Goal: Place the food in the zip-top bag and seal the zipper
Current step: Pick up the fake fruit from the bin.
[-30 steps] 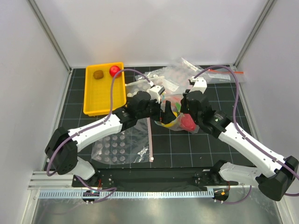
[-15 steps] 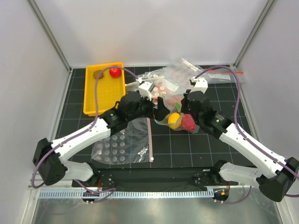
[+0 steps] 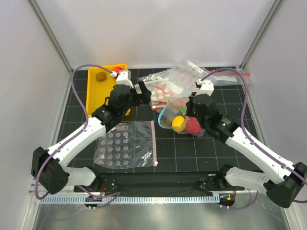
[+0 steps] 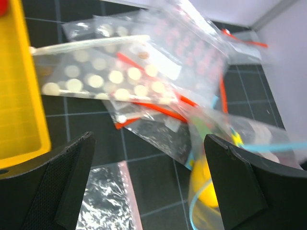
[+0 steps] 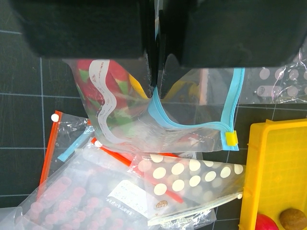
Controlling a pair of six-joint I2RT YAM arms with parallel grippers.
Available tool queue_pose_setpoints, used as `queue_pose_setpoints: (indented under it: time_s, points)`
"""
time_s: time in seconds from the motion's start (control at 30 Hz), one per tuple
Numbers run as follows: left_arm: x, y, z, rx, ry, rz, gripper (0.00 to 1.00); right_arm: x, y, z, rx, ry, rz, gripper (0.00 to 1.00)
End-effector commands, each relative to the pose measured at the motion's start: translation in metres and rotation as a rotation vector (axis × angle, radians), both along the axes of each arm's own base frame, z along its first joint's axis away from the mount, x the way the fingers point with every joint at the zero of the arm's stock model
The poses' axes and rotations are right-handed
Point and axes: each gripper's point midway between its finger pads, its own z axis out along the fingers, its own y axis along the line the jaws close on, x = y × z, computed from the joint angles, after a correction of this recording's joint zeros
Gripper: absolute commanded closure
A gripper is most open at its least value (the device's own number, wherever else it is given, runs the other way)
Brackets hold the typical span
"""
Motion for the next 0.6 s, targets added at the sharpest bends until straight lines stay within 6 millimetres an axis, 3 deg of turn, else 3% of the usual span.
queue_pose_setpoints:
  time_s: [0.0,0.1,0.13,0.2,0.23,0.3,0.37,0.4,0.43,0.47,0.5,0.57]
  points:
    - [0.030,0.025,0.018,-0.068,-0.002,0.145,0.00,0.008,0.005,0.019,0.068,-0.069,-0.022,0.99]
    - [0.057,0.051,0.005,-0.059,0.040,0.243,0.00,0.008,0.005,0.020,0.069,-0.071,-0.018,0.99]
    - [0.070,0.068,0.013,-0.062,0.033,0.290,0.00,0.008,0.005,0.021,0.070,-0.072,-0.018,0.99]
    - [0.087,0.083,-0.003,-0.026,0.079,0.336,0.00,0.007,0.005,0.021,0.073,-0.074,-0.017,0.99]
    - [0.099,0.097,0.007,-0.030,0.067,0.373,0.00,0.006,0.004,0.022,0.074,-0.075,-0.017,0.99]
    - [0.114,0.110,-0.010,0.020,0.109,0.403,0.00,0.006,0.005,0.022,0.079,-0.078,-0.016,0.99]
    - [0.132,0.130,-0.005,0.041,0.106,0.450,0.00,0.007,0.006,0.022,0.080,-0.077,-0.013,0.99]
    - [0.141,0.135,-0.020,0.082,0.139,0.461,0.00,0.007,0.006,0.021,0.078,-0.074,-0.012,0.99]
    - [0.148,0.148,-0.024,0.096,0.147,0.487,0.00,0.006,0.007,0.022,0.080,-0.074,-0.006,0.99]
    - [0.156,0.153,-0.016,0.095,0.130,0.495,0.00,0.007,0.007,0.021,0.081,-0.072,-0.007,0.99]
    - [0.164,0.159,-0.031,0.133,0.155,0.505,0.00,0.007,0.008,0.021,0.083,-0.073,-0.005,0.99]
    - [0.179,0.177,-0.027,0.155,0.143,0.542,0.00,0.007,0.009,0.020,0.083,-0.068,0.000,0.99]
